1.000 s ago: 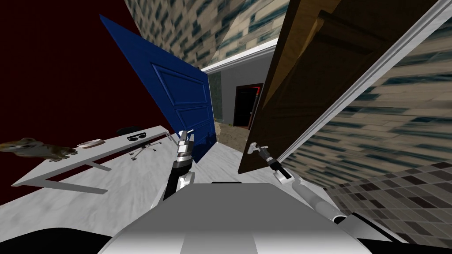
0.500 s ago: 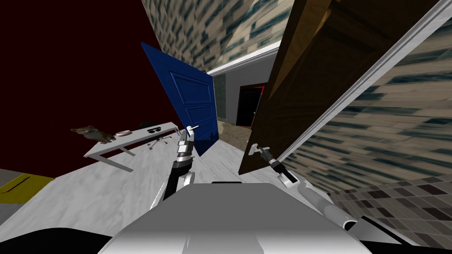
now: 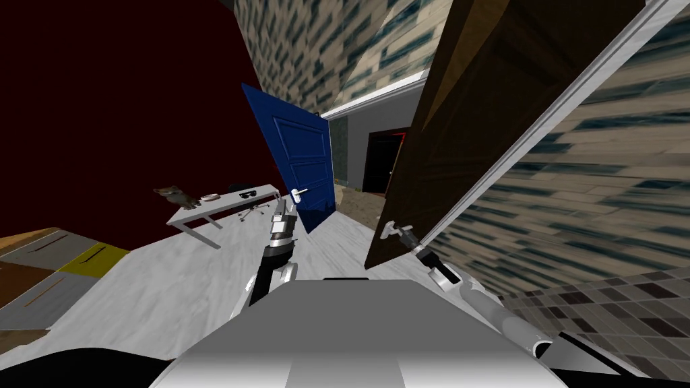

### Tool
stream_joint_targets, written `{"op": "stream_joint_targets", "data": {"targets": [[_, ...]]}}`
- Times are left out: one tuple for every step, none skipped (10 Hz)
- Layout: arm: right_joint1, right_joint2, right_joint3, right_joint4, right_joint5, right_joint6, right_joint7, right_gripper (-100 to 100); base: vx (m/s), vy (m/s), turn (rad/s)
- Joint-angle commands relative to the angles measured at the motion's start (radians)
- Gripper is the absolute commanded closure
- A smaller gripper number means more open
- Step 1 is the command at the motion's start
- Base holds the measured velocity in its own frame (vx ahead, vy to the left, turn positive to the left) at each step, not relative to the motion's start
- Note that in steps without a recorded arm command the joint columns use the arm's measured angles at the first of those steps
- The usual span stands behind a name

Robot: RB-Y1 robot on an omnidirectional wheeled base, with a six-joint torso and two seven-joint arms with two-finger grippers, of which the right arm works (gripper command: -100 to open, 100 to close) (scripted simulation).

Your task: Pull the door open

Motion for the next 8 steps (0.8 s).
{"op": "stream_joint_targets", "data": {"targets": [[0.010,-0.012,0.006,0.008,0.001,-0.030,-0.010,100,-0.219,-0.112,0.183],[0.015,-0.022,0.011,0.015,0.002,-0.051,-0.017,100,-0.181,-0.136,0.174],[0.017,-0.026,0.013,0.019,0.002,-0.062,-0.020,100,-0.156,-0.136,0.100],[0.022,-0.036,0.018,0.027,0.003,-0.083,-0.027,100,-0.185,-0.121,0.145],[0.026,-0.044,0.022,0.034,0.004,-0.102,-0.034,100,-0.201,-0.104,0.168],[0.030,-0.051,0.026,0.039,0.005,-0.118,-0.039,100,-0.193,-0.096,0.131],[0.033,-0.056,0.028,0.044,0.005,-0.129,-0.043,100,-0.152,-0.130,0.096],[0.034,-0.049,0.031,0.038,0.007,-0.120,-0.039,100,-0.065,-0.057,0.028]]}}
